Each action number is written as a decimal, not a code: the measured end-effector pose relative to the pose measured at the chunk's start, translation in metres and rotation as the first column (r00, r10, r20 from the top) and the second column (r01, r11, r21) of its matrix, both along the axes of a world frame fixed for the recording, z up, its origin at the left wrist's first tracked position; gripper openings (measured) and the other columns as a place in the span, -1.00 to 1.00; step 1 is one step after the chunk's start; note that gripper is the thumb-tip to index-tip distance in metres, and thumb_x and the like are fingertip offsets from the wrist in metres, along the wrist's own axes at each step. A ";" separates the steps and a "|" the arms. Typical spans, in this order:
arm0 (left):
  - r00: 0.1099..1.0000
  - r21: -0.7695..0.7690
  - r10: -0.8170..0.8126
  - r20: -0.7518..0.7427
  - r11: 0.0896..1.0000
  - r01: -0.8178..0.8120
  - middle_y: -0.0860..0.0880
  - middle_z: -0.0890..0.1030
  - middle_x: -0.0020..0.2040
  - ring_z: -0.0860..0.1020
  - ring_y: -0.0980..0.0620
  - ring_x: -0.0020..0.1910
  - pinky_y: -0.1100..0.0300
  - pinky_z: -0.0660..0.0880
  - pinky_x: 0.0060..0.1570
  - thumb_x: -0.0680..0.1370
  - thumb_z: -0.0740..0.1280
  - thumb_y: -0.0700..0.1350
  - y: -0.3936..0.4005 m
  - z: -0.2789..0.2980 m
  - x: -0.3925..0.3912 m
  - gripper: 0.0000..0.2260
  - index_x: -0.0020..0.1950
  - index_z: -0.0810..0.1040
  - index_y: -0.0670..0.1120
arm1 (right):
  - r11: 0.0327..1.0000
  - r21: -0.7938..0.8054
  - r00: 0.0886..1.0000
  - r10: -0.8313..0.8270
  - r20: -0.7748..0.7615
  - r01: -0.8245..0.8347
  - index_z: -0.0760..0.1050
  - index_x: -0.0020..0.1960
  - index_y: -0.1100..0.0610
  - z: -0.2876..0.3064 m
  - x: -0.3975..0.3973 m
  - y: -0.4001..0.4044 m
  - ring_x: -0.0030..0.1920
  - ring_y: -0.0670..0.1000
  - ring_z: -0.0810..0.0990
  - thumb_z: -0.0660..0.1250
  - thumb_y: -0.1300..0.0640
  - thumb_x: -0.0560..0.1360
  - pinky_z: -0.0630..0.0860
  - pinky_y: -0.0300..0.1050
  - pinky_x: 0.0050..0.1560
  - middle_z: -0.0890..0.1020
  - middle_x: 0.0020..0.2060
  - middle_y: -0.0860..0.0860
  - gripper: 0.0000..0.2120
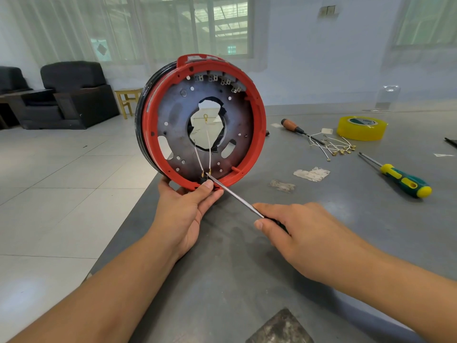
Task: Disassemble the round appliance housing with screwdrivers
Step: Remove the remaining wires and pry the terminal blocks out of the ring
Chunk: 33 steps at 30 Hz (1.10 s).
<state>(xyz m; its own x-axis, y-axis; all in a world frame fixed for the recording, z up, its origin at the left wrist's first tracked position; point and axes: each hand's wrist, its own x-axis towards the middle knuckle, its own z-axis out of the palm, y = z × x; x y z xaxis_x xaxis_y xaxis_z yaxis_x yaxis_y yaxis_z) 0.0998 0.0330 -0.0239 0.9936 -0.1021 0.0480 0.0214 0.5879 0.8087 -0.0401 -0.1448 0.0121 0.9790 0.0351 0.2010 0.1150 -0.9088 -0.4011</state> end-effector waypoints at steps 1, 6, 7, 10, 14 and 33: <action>1.000 0.002 0.000 0.001 1.000 0.000 -0.31 0.63 0.24 0.76 -0.17 0.04 0.02 0.72 -0.08 0.53 0.41 -0.51 0.000 0.000 0.000 -0.36 0.49 0.34 -0.03 | 1.000 0.019 1.000 0.010 -0.027 -0.009 0.50 0.23 0.08 0.001 0.000 0.001 -0.16 -0.08 0.51 0.11 -0.12 0.69 0.46 -0.10 -0.17 0.59 -0.33 0.00 -0.66; 1.000 -0.020 -0.015 -0.024 1.000 0.014 -0.28 0.64 0.25 0.75 -0.21 0.08 -0.06 0.72 -0.03 0.54 0.39 -0.50 0.001 -0.001 0.002 -0.42 0.46 0.37 -0.06 | 0.971 0.237 0.994 0.048 -0.095 -0.024 0.49 0.20 0.16 0.008 0.004 -0.004 -0.29 -0.01 0.57 0.14 -0.11 0.68 0.61 0.11 -0.12 0.66 -0.25 -0.12 -0.64; 0.999 -0.026 -0.018 -0.034 1.000 0.018 -0.28 0.65 0.25 0.74 -0.23 0.08 -0.07 0.72 -0.02 0.55 0.39 -0.50 0.001 0.000 0.002 -0.44 0.44 0.38 -0.07 | 0.969 0.247 0.994 0.044 -0.097 -0.019 0.49 0.18 0.16 0.011 0.005 -0.007 -0.29 0.02 0.56 0.14 -0.10 0.68 0.61 0.13 -0.12 0.64 -0.25 -0.08 -0.65; 0.997 -0.043 -0.030 -0.065 0.999 0.027 -0.29 0.67 0.23 0.74 -0.25 0.08 -0.05 0.72 -0.05 0.57 0.37 -0.49 0.003 0.001 0.003 -0.52 0.40 0.41 -0.12 | 0.990 0.136 0.989 0.043 -0.145 -0.023 0.47 0.05 0.14 0.015 0.008 -0.018 -0.34 0.01 0.47 0.12 -0.05 0.67 0.54 0.07 -0.15 0.55 -0.26 0.06 -0.71; 0.996 -0.057 -0.049 -0.074 0.997 0.045 -0.35 0.65 0.24 0.73 -0.29 0.11 -0.18 0.70 0.04 0.58 0.35 -0.50 0.004 0.002 0.002 -0.52 0.40 0.39 -0.12 | 0.998 -0.036 0.983 0.052 -0.176 -0.060 0.49 0.27 0.04 0.012 0.005 -0.026 -0.23 -0.08 0.55 0.13 -0.09 0.69 0.49 -0.19 -0.16 0.61 -0.23 -0.03 -0.70; 0.993 -0.024 -0.084 -0.083 0.996 0.083 -0.32 0.68 0.20 0.74 -0.26 0.08 -0.14 0.71 0.01 0.58 0.34 -0.49 0.008 0.004 0.004 -0.48 0.47 0.38 -0.13 | 0.982 0.130 0.978 0.157 -0.134 -0.140 0.39 0.44 -0.41 -0.001 0.008 -0.028 -0.39 -0.16 0.54 0.20 -0.11 0.68 0.53 -0.16 -0.17 0.57 -0.42 -0.29 -0.63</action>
<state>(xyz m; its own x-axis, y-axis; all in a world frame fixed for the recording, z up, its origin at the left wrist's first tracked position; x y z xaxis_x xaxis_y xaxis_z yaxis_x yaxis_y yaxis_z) 0.1035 0.0413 -0.0197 0.9823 -0.1847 -0.0324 0.1384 0.5973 0.7900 -0.0322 -0.1727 0.0115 0.9835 0.1667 0.0708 0.1787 -0.8306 -0.5274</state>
